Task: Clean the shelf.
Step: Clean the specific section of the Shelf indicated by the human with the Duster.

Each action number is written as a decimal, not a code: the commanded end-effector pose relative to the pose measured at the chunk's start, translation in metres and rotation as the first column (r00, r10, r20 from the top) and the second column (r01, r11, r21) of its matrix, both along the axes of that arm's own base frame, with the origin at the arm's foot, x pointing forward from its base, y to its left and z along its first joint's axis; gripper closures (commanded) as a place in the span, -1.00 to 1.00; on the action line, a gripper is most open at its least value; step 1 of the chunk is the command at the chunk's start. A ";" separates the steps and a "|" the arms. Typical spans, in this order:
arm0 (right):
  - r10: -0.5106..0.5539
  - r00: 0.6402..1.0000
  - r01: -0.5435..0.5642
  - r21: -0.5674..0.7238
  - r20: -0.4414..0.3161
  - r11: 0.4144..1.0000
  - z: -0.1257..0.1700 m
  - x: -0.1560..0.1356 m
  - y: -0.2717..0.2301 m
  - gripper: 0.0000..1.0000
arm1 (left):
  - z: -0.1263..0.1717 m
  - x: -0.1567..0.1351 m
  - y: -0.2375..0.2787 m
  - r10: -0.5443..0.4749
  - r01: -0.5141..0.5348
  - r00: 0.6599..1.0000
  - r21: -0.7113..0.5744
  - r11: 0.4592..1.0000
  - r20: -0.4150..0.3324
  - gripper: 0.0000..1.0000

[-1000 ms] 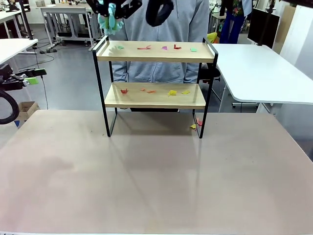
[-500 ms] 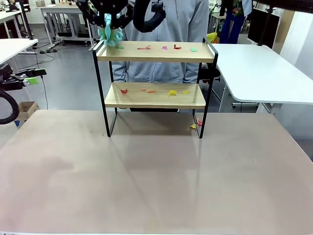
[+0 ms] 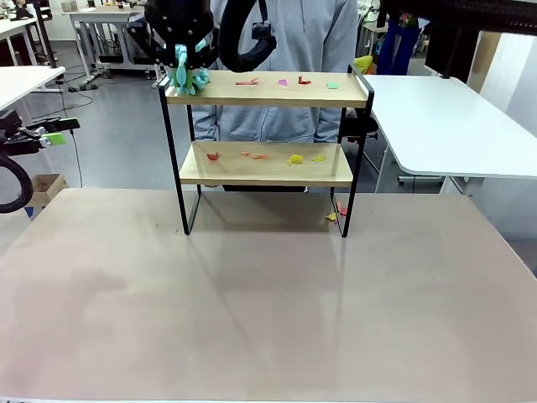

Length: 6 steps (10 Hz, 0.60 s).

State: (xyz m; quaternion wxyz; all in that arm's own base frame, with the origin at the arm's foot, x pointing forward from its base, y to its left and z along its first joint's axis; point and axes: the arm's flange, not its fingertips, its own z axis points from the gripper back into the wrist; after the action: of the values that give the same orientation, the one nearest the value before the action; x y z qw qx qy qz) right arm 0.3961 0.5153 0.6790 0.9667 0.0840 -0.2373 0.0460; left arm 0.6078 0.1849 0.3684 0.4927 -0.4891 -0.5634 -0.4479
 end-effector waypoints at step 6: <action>-0.148 0.985 0.150 0.024 -0.086 0.988 -0.006 -0.012 -0.083 0.74 | 0.003 -0.002 -0.001 -0.005 0.005 1.000 0.006 1.000 0.006 -1.00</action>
State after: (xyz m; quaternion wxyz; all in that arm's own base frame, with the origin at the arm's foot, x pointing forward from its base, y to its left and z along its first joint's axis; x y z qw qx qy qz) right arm 0.3997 0.4582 0.6868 0.9746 0.0782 -0.2098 -0.0090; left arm 0.6078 0.1850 0.3684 0.4927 -0.4891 -0.5634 -0.4478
